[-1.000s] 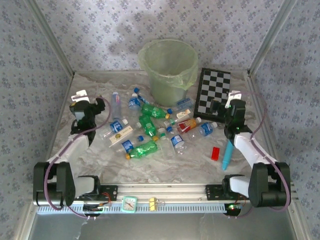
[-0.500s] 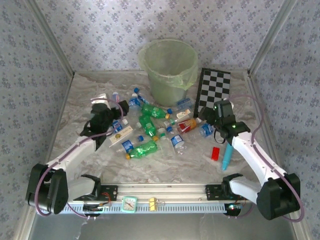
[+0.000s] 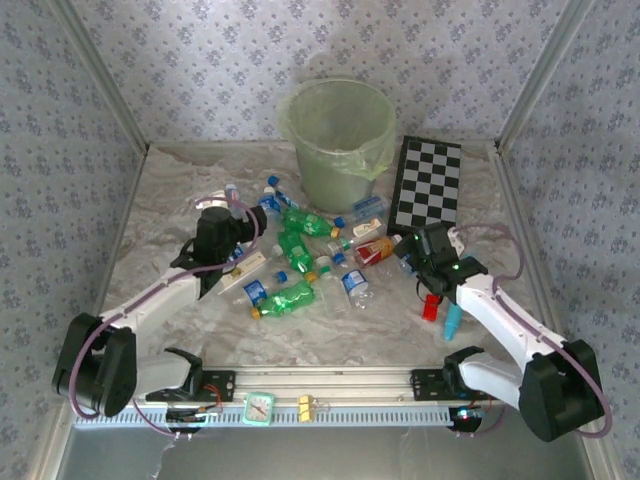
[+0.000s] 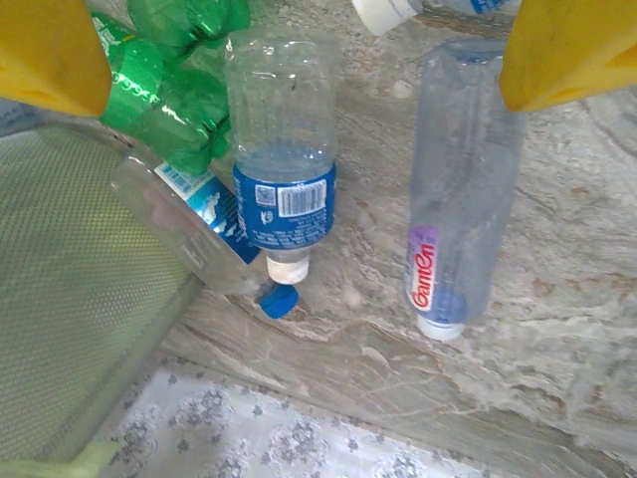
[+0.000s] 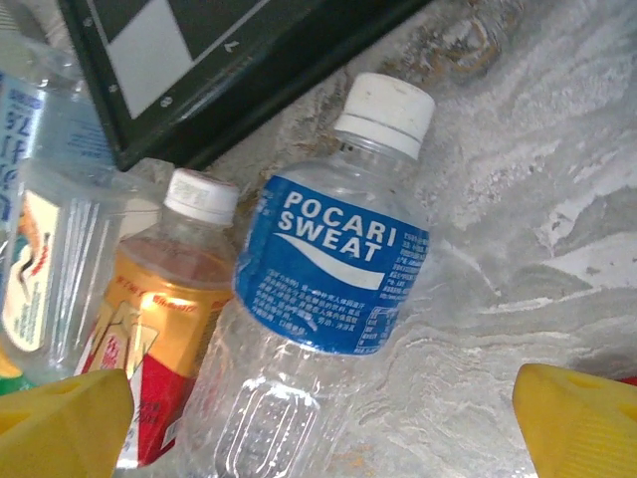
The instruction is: Put the plastic bottles in the bin
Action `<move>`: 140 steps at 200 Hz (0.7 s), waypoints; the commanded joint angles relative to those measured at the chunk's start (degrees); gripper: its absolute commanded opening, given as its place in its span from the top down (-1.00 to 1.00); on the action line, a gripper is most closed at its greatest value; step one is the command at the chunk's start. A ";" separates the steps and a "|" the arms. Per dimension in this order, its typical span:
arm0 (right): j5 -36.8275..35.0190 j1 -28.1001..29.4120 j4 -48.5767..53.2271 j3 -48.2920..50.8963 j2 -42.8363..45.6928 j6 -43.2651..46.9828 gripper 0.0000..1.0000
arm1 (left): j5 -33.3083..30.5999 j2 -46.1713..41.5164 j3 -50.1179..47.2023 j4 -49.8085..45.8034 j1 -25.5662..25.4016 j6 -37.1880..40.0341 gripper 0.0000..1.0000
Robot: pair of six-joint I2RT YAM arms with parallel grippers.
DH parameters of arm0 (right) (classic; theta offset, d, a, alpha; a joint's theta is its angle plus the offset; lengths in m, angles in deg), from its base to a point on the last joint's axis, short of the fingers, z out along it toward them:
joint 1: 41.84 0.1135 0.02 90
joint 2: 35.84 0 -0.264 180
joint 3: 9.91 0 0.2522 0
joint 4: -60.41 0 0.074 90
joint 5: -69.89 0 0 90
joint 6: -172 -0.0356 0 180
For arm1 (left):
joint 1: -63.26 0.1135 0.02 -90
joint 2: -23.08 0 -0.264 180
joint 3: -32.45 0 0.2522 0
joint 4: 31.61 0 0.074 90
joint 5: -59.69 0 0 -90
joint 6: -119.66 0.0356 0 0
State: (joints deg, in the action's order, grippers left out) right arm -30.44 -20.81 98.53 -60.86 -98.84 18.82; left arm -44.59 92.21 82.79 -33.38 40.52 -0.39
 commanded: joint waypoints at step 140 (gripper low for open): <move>1.37 0.40 -12.10 -0.35 -18.49 -6.35 -0.52 | -3.73 -8.38 -3.97 -3.46 4.99 -3.88 -1.00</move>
State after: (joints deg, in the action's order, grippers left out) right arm -28.56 -20.70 87.91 -60.71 -116.46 13.84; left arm -47.72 84.99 78.62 -36.61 45.18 -3.49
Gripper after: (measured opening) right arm 0.814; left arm 0.997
